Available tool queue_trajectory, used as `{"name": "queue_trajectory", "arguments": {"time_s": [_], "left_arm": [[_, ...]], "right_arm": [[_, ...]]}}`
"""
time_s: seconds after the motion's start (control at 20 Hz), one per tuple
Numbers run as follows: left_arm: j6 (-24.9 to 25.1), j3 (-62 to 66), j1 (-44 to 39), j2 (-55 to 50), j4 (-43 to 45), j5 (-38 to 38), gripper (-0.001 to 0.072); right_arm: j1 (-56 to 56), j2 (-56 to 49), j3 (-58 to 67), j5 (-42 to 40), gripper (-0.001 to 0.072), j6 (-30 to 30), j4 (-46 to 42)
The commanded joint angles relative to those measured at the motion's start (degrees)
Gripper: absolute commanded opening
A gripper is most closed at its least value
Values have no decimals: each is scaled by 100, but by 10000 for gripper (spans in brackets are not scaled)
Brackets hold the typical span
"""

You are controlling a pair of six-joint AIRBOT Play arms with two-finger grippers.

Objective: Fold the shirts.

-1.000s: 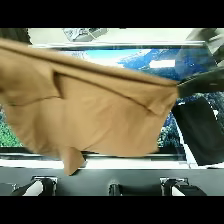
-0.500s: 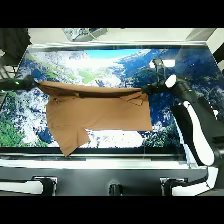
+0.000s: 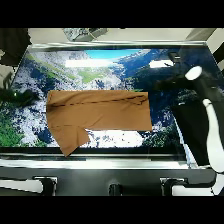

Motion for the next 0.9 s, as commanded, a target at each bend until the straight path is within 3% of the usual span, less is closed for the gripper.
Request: {"name": "queue_trajectory", "arguments": {"time_s": [0.0, 0.2, 0.4, 0.7, 0.8, 0.85], "left_arm": [[-24, -1266, 459, 470, 651, -798, 434], [326, -2712, 525, 837, 527, 68, 437], [566, -2994, 505, 828, -291, 721, 437], [546, -3077, 184, 621, -356, 1067, 431], [544, -3084, 133, 595, -363, 1174, 282], [546, -3082, 118, 595, -361, 1209, 254]], "right_arm": [[-581, 234, 11, 2079, 509, -511, -107], [-601, 236, -225, 2538, 510, -691, -238], [-601, 227, -299, 2516, 510, -719, -269], [-601, 229, -442, 2638, 513, -717, -413], [-601, 229, -726, 2691, 530, -715, -411], [-601, 229, -901, 2686, 530, -715, -400]]}}
